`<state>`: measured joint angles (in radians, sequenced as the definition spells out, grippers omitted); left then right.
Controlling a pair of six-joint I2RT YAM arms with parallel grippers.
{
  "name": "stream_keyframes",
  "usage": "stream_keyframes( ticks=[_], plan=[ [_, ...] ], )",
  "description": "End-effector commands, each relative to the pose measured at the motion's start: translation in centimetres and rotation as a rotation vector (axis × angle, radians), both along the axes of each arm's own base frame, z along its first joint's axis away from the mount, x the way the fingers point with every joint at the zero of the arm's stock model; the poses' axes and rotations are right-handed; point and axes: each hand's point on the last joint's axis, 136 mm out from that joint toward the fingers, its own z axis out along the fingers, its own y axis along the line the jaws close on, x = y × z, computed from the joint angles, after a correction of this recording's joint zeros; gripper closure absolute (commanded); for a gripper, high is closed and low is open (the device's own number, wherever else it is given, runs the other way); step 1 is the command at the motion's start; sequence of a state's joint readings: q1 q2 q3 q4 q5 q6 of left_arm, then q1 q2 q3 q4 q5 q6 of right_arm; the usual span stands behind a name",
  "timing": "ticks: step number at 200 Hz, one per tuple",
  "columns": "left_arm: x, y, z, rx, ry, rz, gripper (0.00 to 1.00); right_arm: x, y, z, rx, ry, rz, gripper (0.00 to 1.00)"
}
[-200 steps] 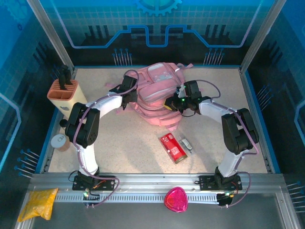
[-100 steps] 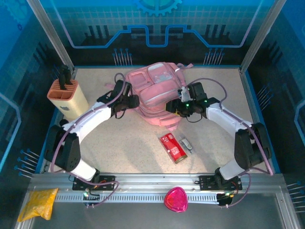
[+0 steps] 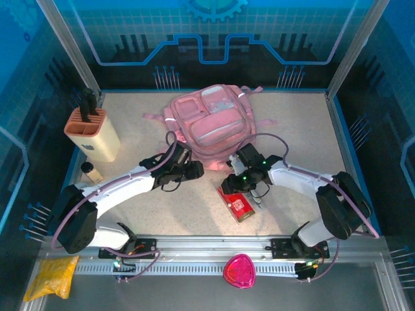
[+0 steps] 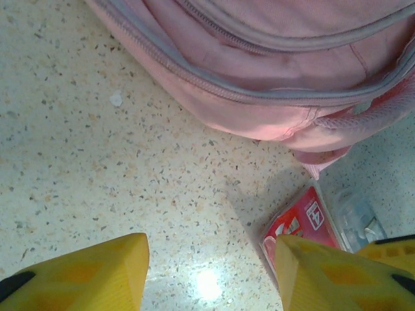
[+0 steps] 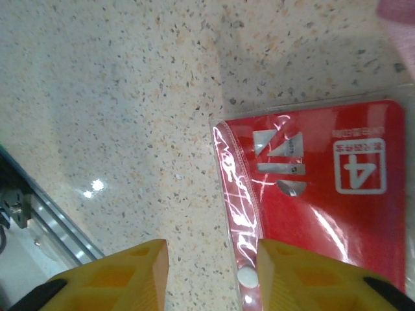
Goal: Pack books, pencil case, and school supplies into a backpack
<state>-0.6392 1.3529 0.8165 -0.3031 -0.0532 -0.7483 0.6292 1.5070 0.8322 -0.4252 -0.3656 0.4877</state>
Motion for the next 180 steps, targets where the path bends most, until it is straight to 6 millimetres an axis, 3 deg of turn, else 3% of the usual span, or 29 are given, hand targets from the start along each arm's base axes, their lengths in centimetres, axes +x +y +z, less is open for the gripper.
stream_keyframes(
  ticks=[1, 68, 71, 95, 132, 154, 180],
  plan=[
    [-0.6, -0.2, 0.3, -0.064, 0.008, 0.037, 0.46, 0.4, 0.8, -1.7, -0.021, -0.029, 0.037, 0.62],
    [-2.0, 1.9, -1.1, -0.017, 0.034, 0.094, 0.47, 0.1, 3.7, -4.1, -0.052, -0.045, 0.116, 0.61],
    [-2.1, 2.1, -1.2, -0.009, 0.035, 0.100, 0.47, 0.6, 4.5, -3.5, -0.036, -0.065, 0.122, 0.61],
    [-2.7, 3.9, -0.9, 0.024, 0.016, 0.148, 0.46, 0.0, 6.6, -3.7, -0.004, -0.047, 0.171, 0.62],
    [-3.8, 4.6, -0.6, 0.002, 0.022, 0.175, 0.46, 0.2, 9.6, -1.9, 0.053, -0.083, 0.231, 0.60],
    [-4.3, 4.1, -0.2, -0.039, 0.020, 0.179, 0.49, 0.2, 8.8, -0.4, 0.078, -0.100, 0.215, 0.57],
    [-4.6, 1.9, -0.4, -0.105, 0.029, 0.145, 0.50, -0.3, 5.7, -0.3, -0.014, -0.136, 0.189, 0.52]
  ],
)
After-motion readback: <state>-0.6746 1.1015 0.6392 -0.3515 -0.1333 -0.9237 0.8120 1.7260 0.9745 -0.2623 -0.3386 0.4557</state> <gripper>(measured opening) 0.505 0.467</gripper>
